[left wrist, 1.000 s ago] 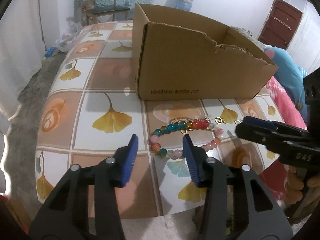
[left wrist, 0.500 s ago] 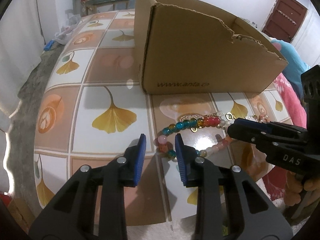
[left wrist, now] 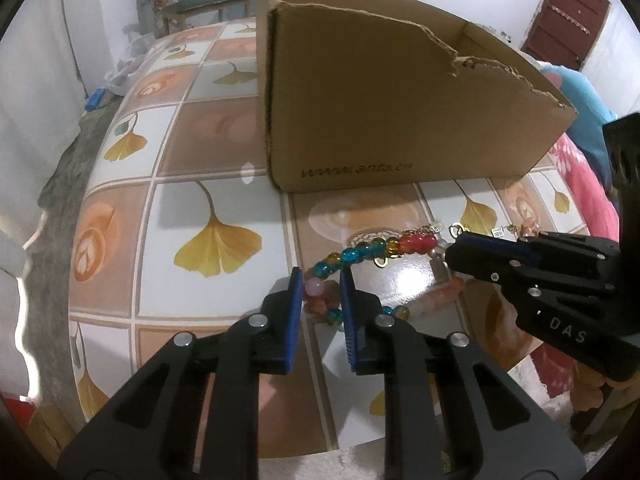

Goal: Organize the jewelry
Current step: 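Close the left tool on the multicolour bead bracelet and lift it, then carry the bracelet over the box and open the left tool to drop it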

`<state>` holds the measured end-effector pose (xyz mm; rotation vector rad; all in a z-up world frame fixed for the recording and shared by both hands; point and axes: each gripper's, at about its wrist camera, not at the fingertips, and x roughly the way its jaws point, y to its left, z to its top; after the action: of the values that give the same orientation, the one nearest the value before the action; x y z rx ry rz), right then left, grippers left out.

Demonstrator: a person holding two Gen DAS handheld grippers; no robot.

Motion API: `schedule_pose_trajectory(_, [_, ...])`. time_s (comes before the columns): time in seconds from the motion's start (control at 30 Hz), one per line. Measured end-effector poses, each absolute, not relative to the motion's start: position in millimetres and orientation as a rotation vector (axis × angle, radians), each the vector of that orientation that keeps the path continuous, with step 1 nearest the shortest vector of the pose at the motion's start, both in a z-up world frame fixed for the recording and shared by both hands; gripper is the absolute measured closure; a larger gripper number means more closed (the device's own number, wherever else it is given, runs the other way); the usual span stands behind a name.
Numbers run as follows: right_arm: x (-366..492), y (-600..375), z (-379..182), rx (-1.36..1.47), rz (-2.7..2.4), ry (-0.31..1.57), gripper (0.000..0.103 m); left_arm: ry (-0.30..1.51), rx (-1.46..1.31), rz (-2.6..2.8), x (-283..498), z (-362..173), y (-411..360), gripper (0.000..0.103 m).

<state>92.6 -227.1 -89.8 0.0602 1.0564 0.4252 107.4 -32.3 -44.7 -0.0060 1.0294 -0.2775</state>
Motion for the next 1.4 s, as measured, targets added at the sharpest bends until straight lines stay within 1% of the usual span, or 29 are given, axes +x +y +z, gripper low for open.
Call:
schedule_pose_trajectory(0.1, [92.0,-221.9,-90.0,0.023,0.425,1.042,0.092,1.018,0.026,-0.276,107.2,-45.3,-36.9,0.085])
schedule_pose_trajectory(0.13, [91.7,-219.1,-91.1,0.016,0.425,1.037,0.092,1.011,0.038,-0.272,106.7,-45.6,-38.2,0.091])
schedule_pose_trajectory(0.17, [91.2,-217.4,-91.6,0.006,0.425,1.028,0.093,1.006,0.046,-0.268,106.4,-46.0,-38.3,0.094])
schedule_pose_trajectory(0.33, [88.5,-220.6,-90.0,0.026,0.426,1.002,0.093,0.988,0.041,-0.273,102.9,-43.8,-37.1,0.094])
schedule_pose_trajectory(0.5, [78.9,-225.8,-71.8,0.031,0.429,0.942,0.093,0.930,0.035,-0.289,88.6,-24.2,-37.5,0.094])
schedule_pose_trajectory(0.7, [64.7,-232.9,-37.2,0.036,0.448,0.851,0.093,0.816,0.055,-0.315,71.8,18.2,-43.6,0.094])
schedule_pose_trajectory(0.87, [61.7,-239.7,11.7,0.014,0.481,0.720,0.093,0.664,0.085,-0.354,67.0,74.2,-49.9,0.094])
schedule_pose_trajectory(1.0, [80.7,-242.9,53.3,-0.046,0.503,0.616,0.093,0.536,0.142,-0.365,87.4,119.7,-56.1,0.094])
schedule_pose_trajectory(1.07, [103.4,-245.3,68.1,-0.063,0.513,0.601,0.093,0.527,0.152,-0.376,108.0,132.2,-61.0,0.094])
schedule_pose_trajectory(1.13, [133.4,-247.0,73.0,-0.078,0.516,0.634,0.093,0.570,0.160,-0.402,135.7,135.8,-65.4,0.094])
schedule_pose_trajectory(1.23, [193.6,-249.6,62.2,-0.056,0.545,0.786,0.093,0.671,0.214,-0.399,183.3,123.6,-78.9,0.094])
schedule_pose_trajectory(1.33, [258.4,-250.7,29.7,0.003,0.568,1.004,0.093,0.783,0.289,-0.382,225.6,98.4,-93.0,0.094])
schedule_pose_trajectory(1.4, [285.1,-251.5,10.4,0.024,0.569,1.115,0.093,0.864,0.330,-0.375,249.9,78.4,-100.3,0.094])
